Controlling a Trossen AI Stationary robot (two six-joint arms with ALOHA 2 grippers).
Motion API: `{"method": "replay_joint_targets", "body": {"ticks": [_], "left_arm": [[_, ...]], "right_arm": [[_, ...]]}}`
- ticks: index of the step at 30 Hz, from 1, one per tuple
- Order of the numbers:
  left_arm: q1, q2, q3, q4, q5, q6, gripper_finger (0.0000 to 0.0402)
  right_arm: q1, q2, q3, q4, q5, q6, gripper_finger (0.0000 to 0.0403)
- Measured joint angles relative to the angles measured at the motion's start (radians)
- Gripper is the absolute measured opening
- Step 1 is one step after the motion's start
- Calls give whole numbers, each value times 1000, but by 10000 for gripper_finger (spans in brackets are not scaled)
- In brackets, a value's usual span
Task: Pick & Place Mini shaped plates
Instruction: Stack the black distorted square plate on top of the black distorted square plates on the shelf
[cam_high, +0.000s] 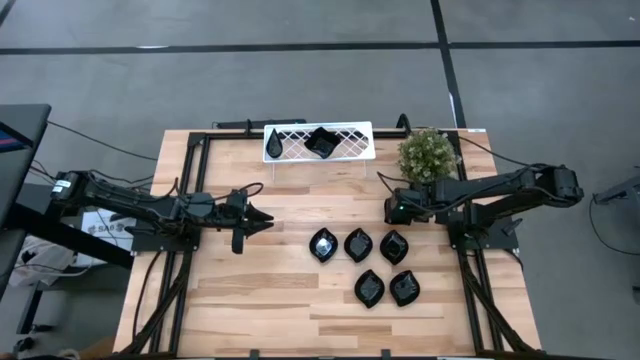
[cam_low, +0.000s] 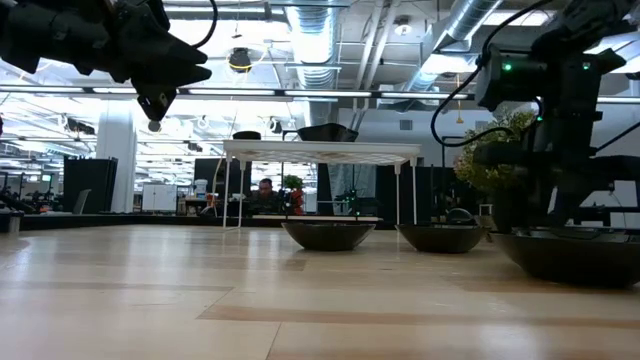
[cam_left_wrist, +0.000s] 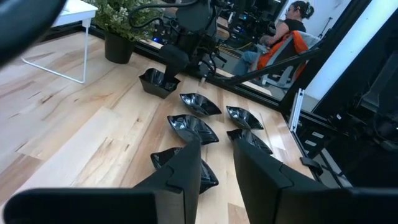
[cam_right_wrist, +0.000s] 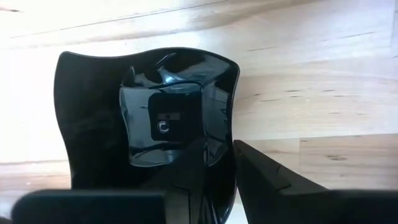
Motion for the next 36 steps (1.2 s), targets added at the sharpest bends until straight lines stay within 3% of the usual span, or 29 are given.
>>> {"method": "replay_joint_targets", "body": {"ticks": [15, 24, 36], "left_arm": [[0, 0, 0, 1, 2, 0, 97], [0, 0, 0, 1, 1, 0, 97], [0, 0, 0, 1, 0, 0, 97]], "right_arm": [[3, 0, 2, 5, -4, -15, 5], [3, 1, 69, -1, -4, -72, 3], [3, 1, 304, 2, 18, -230, 4]]}}
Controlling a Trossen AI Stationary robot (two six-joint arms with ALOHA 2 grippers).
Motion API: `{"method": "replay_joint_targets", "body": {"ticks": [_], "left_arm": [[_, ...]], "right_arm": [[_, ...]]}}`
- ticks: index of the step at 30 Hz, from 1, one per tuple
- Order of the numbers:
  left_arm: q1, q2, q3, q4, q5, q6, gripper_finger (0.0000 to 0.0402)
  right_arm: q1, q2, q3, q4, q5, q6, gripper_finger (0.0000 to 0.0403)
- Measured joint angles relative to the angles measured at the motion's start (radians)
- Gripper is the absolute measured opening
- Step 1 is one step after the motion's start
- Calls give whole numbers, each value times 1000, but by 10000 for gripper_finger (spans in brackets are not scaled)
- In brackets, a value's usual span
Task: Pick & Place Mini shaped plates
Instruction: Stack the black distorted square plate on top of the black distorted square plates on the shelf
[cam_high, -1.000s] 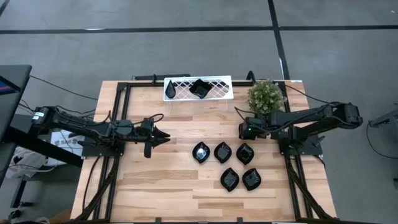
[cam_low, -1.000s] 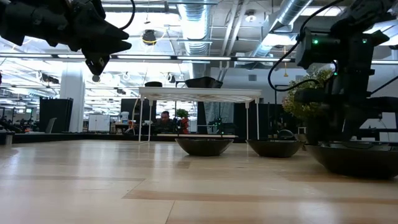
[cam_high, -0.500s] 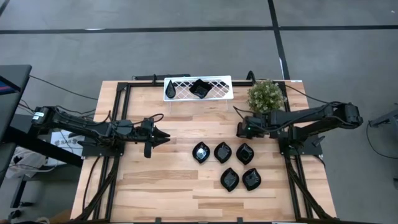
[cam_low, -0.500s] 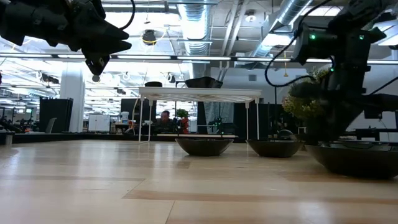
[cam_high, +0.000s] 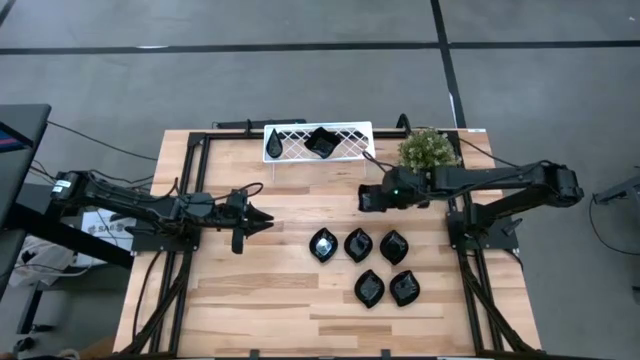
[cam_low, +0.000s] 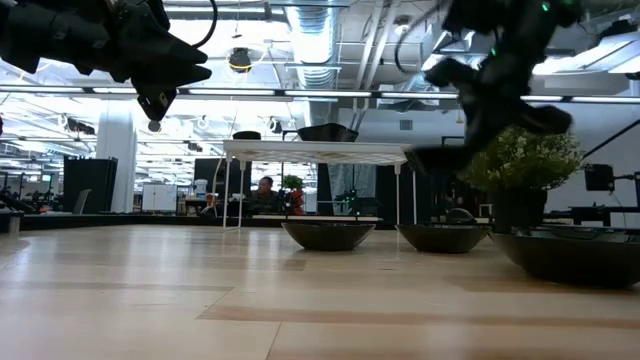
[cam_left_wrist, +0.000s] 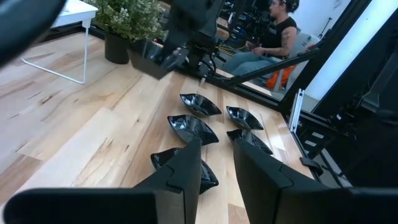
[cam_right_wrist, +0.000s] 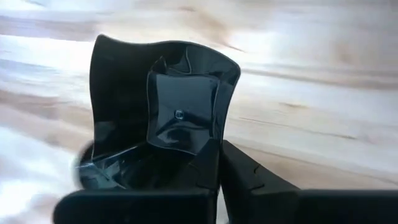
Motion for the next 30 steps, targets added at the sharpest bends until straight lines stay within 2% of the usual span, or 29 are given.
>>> {"method": "replay_joint_targets", "body": {"ticks": [4, 13, 22, 30], "left_arm": [[0, 0, 0, 0, 0, 3, 97], [0, 0, 0, 1, 0, 3, 97], [0, 0, 0, 22, 0, 3, 97], [0, 0, 0, 48, 0, 3, 97]], "right_arm": [[0, 0, 96, 0, 12, -59, 2], [-5, 3, 239, 50, 122, -149, 2], [-60, 34, 253, 375, 158, -182, 1], [-105, 169, 253, 684, 154, -139, 1]]}}
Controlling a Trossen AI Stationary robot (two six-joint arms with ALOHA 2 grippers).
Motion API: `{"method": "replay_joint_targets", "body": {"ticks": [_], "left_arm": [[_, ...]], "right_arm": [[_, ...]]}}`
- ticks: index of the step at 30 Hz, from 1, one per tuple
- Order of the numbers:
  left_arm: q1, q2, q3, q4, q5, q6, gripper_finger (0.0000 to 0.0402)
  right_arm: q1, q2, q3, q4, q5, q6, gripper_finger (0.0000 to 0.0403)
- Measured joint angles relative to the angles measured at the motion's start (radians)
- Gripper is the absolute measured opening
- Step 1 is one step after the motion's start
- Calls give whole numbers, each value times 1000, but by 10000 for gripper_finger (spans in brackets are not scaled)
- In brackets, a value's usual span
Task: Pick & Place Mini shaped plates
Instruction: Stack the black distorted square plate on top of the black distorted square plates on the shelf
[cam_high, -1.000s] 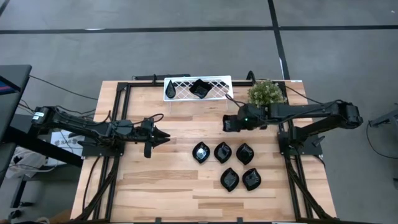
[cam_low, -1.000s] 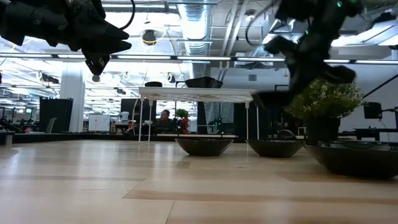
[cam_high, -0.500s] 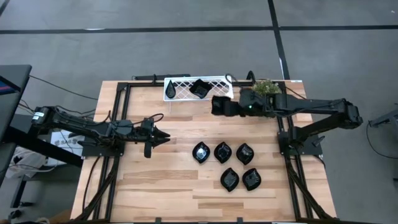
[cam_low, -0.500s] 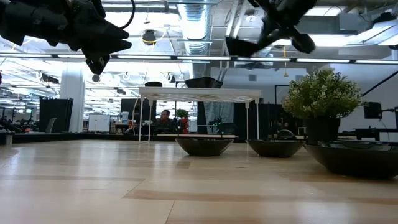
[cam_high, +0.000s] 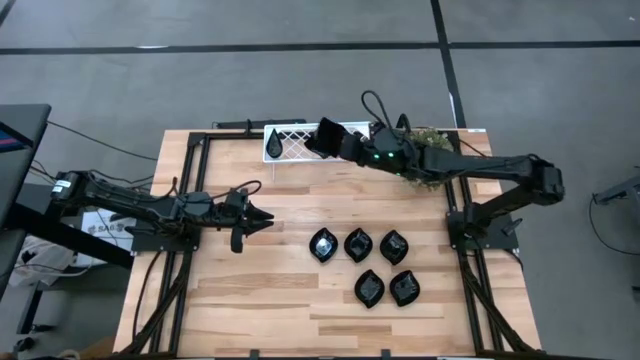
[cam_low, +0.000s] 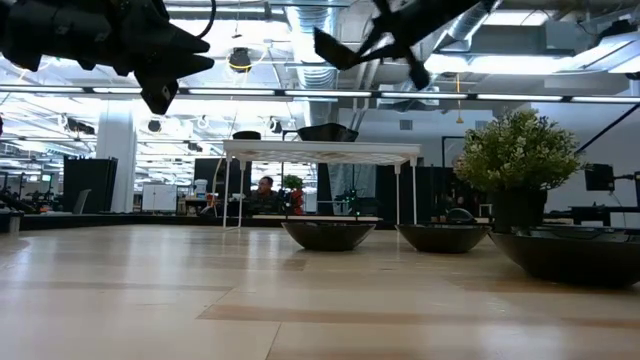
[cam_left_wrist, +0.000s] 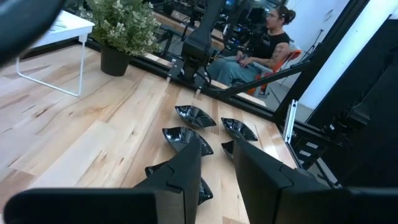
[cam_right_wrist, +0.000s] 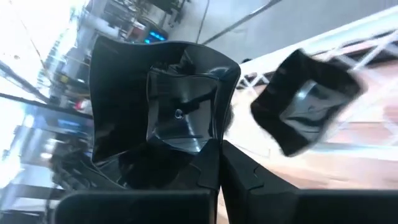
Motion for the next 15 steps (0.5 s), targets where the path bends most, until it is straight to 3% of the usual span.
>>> {"method": "replay_joint_targets", "body": {"ticks": [8, 11, 15], "left_arm": [[0, 0, 0, 6, 0, 28, 97], [0, 0, 0, 8, 10, 33, 97], [0, 0, 0, 8, 24, 34, 97]], "right_arm": [[-32, 107, 0, 199, -59, 40, 1], [-45, 117, 0, 203, -124, 31, 1], [-50, 111, 0, 208, -131, -40, 1]]}}
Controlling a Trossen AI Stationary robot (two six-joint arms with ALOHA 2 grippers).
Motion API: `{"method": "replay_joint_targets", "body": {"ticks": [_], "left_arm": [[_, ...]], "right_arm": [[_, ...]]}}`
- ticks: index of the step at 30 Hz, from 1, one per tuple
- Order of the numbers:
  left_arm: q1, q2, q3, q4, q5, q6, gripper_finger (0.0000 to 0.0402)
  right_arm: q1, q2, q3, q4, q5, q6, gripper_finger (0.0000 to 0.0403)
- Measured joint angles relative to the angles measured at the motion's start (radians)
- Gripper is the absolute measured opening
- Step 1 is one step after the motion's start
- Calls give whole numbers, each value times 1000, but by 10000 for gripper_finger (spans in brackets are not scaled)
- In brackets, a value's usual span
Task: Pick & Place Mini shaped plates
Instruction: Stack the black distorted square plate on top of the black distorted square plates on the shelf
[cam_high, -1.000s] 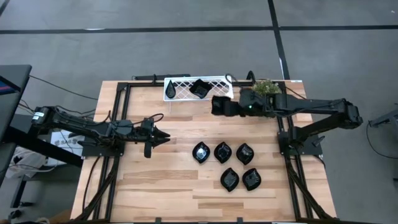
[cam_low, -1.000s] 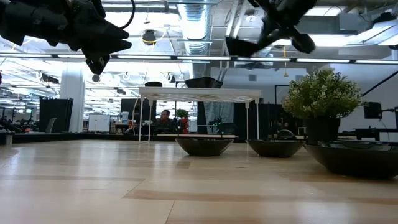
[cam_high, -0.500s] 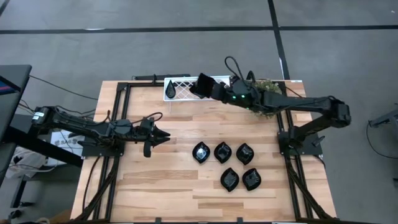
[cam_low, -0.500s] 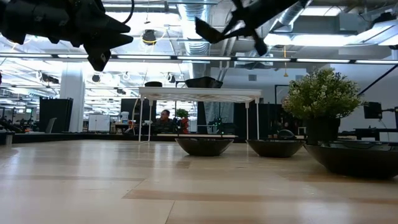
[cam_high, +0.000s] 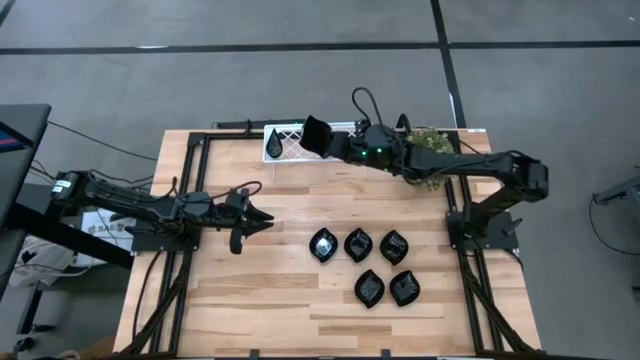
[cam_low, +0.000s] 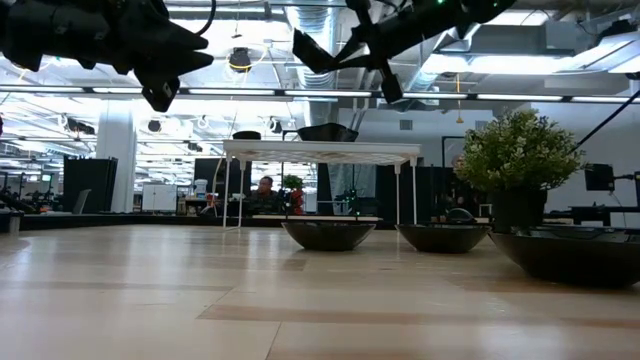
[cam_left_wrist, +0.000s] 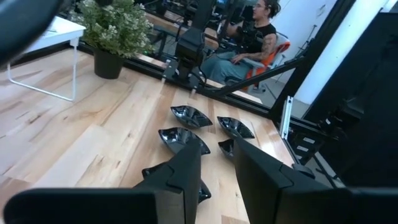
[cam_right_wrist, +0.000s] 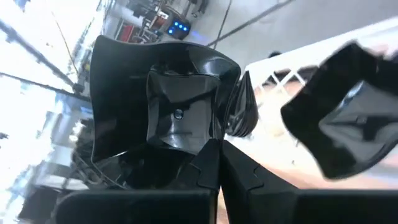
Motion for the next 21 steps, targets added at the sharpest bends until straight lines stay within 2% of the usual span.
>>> {"method": "replay_joint_targets", "body": {"ticks": [4, 11, 21], "left_arm": [[0, 0, 0, 0, 16, 0, 97], [0, 0, 0, 2, 17, 0, 97], [0, 0, 0, 2, 17, 0, 97]], "right_arm": [[-12, -17, 0, 1, 1, -65, 1], [-40, -15, 0, -6, 3, 19, 0], [-41, -13, 0, -11, -1, 50, 0]]}}
